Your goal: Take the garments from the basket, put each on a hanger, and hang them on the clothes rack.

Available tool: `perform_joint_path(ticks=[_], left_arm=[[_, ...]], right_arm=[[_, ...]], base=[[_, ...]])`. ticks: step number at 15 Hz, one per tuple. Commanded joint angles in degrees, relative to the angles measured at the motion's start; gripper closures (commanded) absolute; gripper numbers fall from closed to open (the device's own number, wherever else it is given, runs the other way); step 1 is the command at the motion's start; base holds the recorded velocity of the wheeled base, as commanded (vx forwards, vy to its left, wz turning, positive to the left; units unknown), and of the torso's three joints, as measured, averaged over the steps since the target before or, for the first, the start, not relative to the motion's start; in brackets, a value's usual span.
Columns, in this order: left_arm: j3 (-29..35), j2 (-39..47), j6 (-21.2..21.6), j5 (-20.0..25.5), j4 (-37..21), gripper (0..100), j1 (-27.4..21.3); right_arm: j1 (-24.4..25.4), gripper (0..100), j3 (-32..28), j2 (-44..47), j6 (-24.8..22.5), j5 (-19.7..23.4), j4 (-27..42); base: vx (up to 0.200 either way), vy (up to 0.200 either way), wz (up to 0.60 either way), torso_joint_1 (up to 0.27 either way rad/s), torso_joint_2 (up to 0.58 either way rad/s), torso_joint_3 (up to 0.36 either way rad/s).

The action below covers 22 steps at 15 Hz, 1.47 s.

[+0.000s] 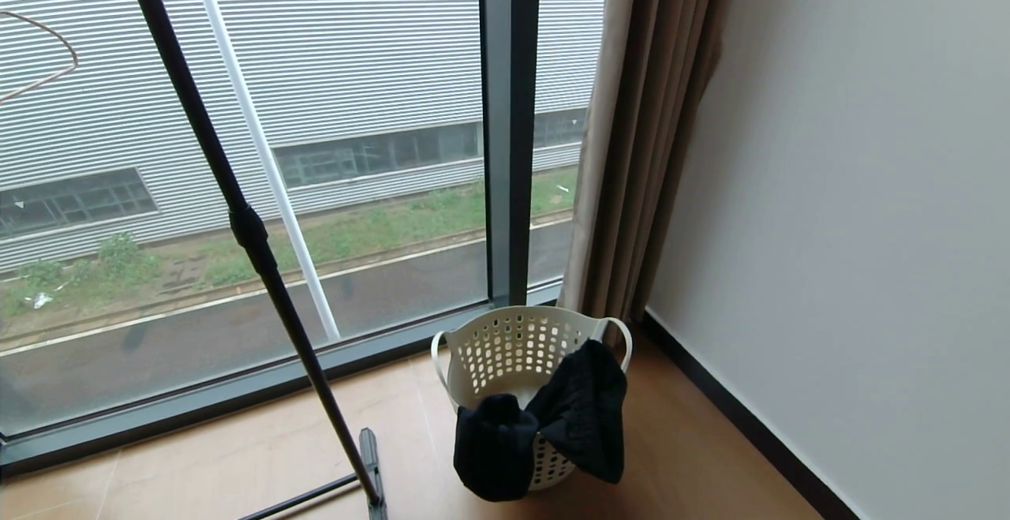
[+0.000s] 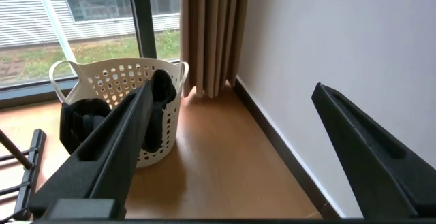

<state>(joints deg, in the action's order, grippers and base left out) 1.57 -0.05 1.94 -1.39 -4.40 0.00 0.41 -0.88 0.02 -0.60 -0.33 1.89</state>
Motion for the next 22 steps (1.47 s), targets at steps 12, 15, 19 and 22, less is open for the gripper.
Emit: perform_joint_path(ticks=[12, 15, 19, 22], left_arm=[[-0.1, 0.0, 0.0, -0.3, 0.0, 0, 0.0], [0.0, 0.0, 0.0, -0.1, 0.0, 0, 0.0], [0.0, 0.0, 0.0, -0.1, 0.0, 0, 0.0], [0.0, 0.0, 0.0, -0.1, 0.0, 0, 0.0]], right_arm=[[0.0, 0, 0.0, 0.0, 0.3, 0.0, 0.0], [0.0, 0, 0.0, 0.0, 0.2, 0.0, 0.0], [0.0, 0, 0.0, 0.0, 0.2, 0.0, 0.0], [0.0, 0, 0.0, 0.0, 0.3, 0.0, 0.0]], base=[[0.000, 0.000, 0.00, 0.002, 0.00, -0.194], [0.000, 0.000, 0.00, -0.001, 0.00, -0.193], [0.000, 0.000, 0.00, 0.005, 0.01, -0.204], [0.000, 0.000, 0.00, 0.001, 0.00, -0.196]])
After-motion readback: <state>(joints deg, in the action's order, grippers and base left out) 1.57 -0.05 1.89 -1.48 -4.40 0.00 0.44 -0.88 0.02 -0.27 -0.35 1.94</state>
